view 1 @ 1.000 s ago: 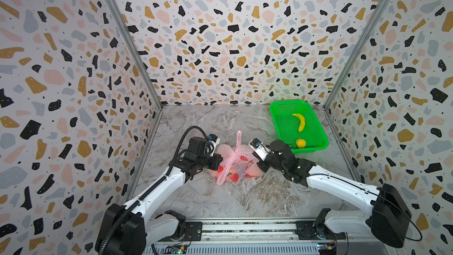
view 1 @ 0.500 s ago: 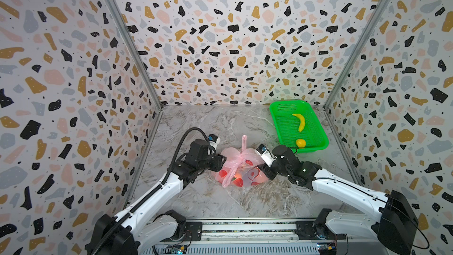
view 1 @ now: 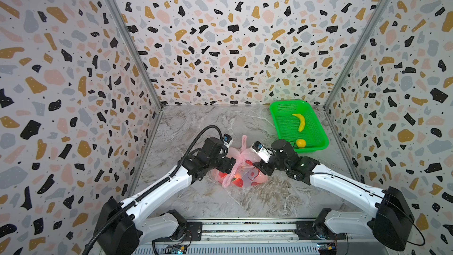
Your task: Untie the knot of the plastic bag and take out the fruit
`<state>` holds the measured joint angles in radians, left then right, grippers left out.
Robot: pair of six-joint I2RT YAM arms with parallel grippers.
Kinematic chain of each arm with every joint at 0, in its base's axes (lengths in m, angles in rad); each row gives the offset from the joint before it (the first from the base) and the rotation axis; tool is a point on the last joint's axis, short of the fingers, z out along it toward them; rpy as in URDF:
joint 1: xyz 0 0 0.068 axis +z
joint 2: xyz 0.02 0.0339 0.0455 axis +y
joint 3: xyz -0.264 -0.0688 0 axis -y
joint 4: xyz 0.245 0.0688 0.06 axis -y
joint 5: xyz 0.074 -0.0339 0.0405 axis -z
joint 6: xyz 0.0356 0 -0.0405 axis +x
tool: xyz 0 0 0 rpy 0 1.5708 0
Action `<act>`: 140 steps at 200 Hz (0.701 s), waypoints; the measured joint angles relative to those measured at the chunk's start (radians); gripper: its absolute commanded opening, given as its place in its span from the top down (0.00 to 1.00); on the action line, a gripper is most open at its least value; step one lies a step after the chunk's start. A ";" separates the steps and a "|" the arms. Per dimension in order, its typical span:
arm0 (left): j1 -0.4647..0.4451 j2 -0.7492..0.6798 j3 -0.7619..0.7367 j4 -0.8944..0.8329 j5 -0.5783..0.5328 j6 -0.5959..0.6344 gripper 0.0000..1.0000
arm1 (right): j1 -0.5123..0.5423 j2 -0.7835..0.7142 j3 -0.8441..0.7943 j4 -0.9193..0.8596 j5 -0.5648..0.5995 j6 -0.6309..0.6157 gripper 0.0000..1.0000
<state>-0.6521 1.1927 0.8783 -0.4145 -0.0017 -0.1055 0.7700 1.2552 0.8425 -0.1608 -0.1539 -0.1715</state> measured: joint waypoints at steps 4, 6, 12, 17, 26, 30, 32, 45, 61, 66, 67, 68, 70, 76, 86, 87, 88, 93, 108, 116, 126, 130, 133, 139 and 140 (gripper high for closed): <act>0.000 0.010 0.006 -0.006 -0.004 0.010 0.00 | -0.005 0.006 0.002 0.005 -0.011 -0.003 0.42; 0.000 0.013 0.008 -0.006 -0.005 0.012 0.00 | -0.008 0.010 0.002 0.006 -0.017 -0.006 0.42; 0.000 0.024 0.015 -0.010 -0.009 0.023 0.00 | -0.014 0.018 0.006 0.011 -0.031 -0.011 0.42; 0.000 0.032 0.019 -0.013 -0.009 0.031 0.00 | -0.019 0.026 0.011 0.015 -0.043 -0.014 0.42; 0.000 0.042 0.022 -0.013 -0.008 0.042 0.00 | -0.027 0.039 0.019 0.023 -0.065 -0.018 0.42; 0.000 0.046 0.022 -0.013 -0.006 0.046 0.00 | -0.030 0.045 0.024 0.026 -0.074 -0.021 0.42; 0.000 0.047 0.022 -0.013 -0.005 0.047 0.00 | -0.032 0.047 0.026 0.027 -0.078 -0.022 0.42; 0.000 0.063 0.022 -0.015 0.005 0.061 0.03 | -0.040 0.068 0.042 0.039 -0.106 -0.029 0.42; 0.000 0.085 0.022 -0.021 0.016 0.068 0.07 | -0.046 0.089 0.050 0.056 -0.132 -0.035 0.43; 0.000 0.090 0.022 -0.023 0.018 0.070 0.09 | -0.048 0.093 0.051 0.059 -0.139 -0.036 0.44; 0.000 0.090 0.022 -0.023 0.018 0.070 0.10 | -0.048 0.094 0.050 0.060 -0.140 -0.036 0.44; 0.000 0.091 0.022 -0.023 0.018 0.069 0.10 | -0.048 0.095 0.050 0.060 -0.143 -0.037 0.44; 0.000 0.093 0.022 -0.023 0.019 0.071 0.11 | -0.049 0.097 0.051 0.061 -0.145 -0.037 0.44; 0.000 0.095 0.022 -0.024 0.019 0.072 0.14 | -0.051 0.102 0.050 0.062 -0.152 -0.037 0.45; 0.000 0.097 0.022 -0.024 0.019 0.075 0.20 | -0.052 0.112 0.050 0.065 -0.164 -0.039 0.46; 0.000 0.097 0.022 -0.024 0.019 0.075 0.21 | -0.052 0.112 0.050 0.065 -0.164 -0.039 0.46; 0.000 0.097 0.022 -0.024 0.019 0.077 0.21 | -0.053 0.113 0.050 0.065 -0.164 -0.039 0.47; 0.000 0.097 0.022 -0.023 0.020 0.079 0.24 | -0.053 0.117 0.050 0.066 -0.169 -0.040 0.47; 0.000 0.101 0.022 -0.022 0.025 0.084 0.36 | -0.056 0.130 0.050 0.067 -0.176 -0.040 0.52; 0.000 0.105 0.022 -0.022 0.029 0.085 0.41 | -0.058 0.136 0.050 0.069 -0.177 -0.040 0.55; 0.000 0.108 0.022 -0.021 0.033 0.087 0.45 | -0.060 0.142 0.050 0.072 -0.179 -0.040 0.58; 0.000 0.109 0.022 -0.021 0.035 0.087 0.47 | -0.060 0.143 0.050 0.075 -0.179 -0.041 0.59; 0.000 0.110 0.022 -0.020 0.037 0.087 0.49 | -0.061 0.145 0.050 0.076 -0.180 -0.041 0.61; 0.000 0.110 0.022 -0.019 0.038 0.088 0.52 | -0.063 0.146 0.050 0.079 -0.180 -0.041 0.62; 0.000 0.110 0.022 -0.019 0.038 0.087 0.52 | -0.063 0.146 0.050 0.080 -0.180 -0.041 0.63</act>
<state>-0.6518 1.3029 0.9001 -0.4339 0.0360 -0.0185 0.7074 1.4017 0.8928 -0.0807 -0.3344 -0.2123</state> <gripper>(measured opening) 0.531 0.409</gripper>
